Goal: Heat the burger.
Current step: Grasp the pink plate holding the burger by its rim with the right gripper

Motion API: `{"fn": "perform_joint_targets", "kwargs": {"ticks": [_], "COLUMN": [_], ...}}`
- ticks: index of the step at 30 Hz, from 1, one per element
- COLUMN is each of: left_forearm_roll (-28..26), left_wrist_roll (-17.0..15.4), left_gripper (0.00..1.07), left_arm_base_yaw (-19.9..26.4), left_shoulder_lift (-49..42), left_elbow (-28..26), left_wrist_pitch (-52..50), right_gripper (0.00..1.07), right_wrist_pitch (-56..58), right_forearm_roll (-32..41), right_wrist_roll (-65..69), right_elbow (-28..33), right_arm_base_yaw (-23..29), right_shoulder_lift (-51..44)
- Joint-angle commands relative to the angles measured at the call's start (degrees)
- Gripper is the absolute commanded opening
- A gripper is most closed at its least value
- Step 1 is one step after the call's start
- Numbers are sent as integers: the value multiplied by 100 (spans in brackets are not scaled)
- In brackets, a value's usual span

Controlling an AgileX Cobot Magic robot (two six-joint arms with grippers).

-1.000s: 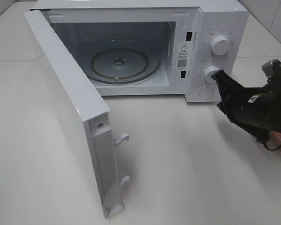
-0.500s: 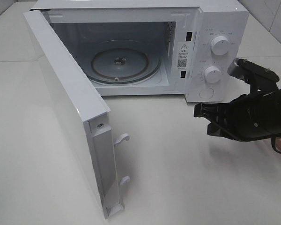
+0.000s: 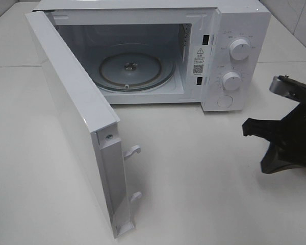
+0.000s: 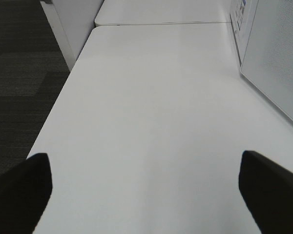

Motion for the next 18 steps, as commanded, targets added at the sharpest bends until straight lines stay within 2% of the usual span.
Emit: {"fn": "perform_joint_targets", "kwargs": {"ticks": [1, 2, 3, 4, 5, 6, 7, 8, 9, 12, 18], "left_forearm_roll": [0, 0, 0, 0, 0, 0, 0, 0, 0, 0, 0], "left_wrist_roll": [-23, -23, -23, -23, -23, -23, -23, -23, -23, -23, -23], "left_gripper": [98, 98, 98, 98, 98, 98, 98, 98, 98, 98, 98], "left_arm_base_yaw": [-34, -34, -34, -34, -34, -34, -34, -34, -34, -34, -34], "left_shoulder_lift": [-34, -34, -34, -34, -34, -34, -34, -34, -34, -34, -34], "left_elbow": [11, 11, 11, 11, 11, 11, 11, 11, 11, 11, 11], "left_wrist_pitch": [-34, -34, -34, -34, -34, -34, -34, -34, -34, -34, -34], "right_gripper": [6, 25, 25, 40, 75, 75, 86, 86, 97, 97, 97], "right_wrist_pitch": [716, 940, 940, 997, 1169, 1169, 1261, 1261, 1484, 1673, 1702], "right_forearm_roll": [-1031, -1152, -1152, -1152, -1152, -1152, -1134, -1134, -1129, -1180, -1896], "right_wrist_roll": [917, 951, 951, 928, 768, 768, 584, 584, 183, -155, -613], "right_elbow": [-487, -716, -716, -808, -1026, -1026, -1123, -1123, -1295, -1484, -1851], "right_arm_base_yaw": [-80, -80, -80, -80, -80, -80, -80, -80, -80, -80, -80], "right_shoulder_lift": [-40, -29, -29, 0, 109, 109, 189, 189, 367, 602, 1117]}}
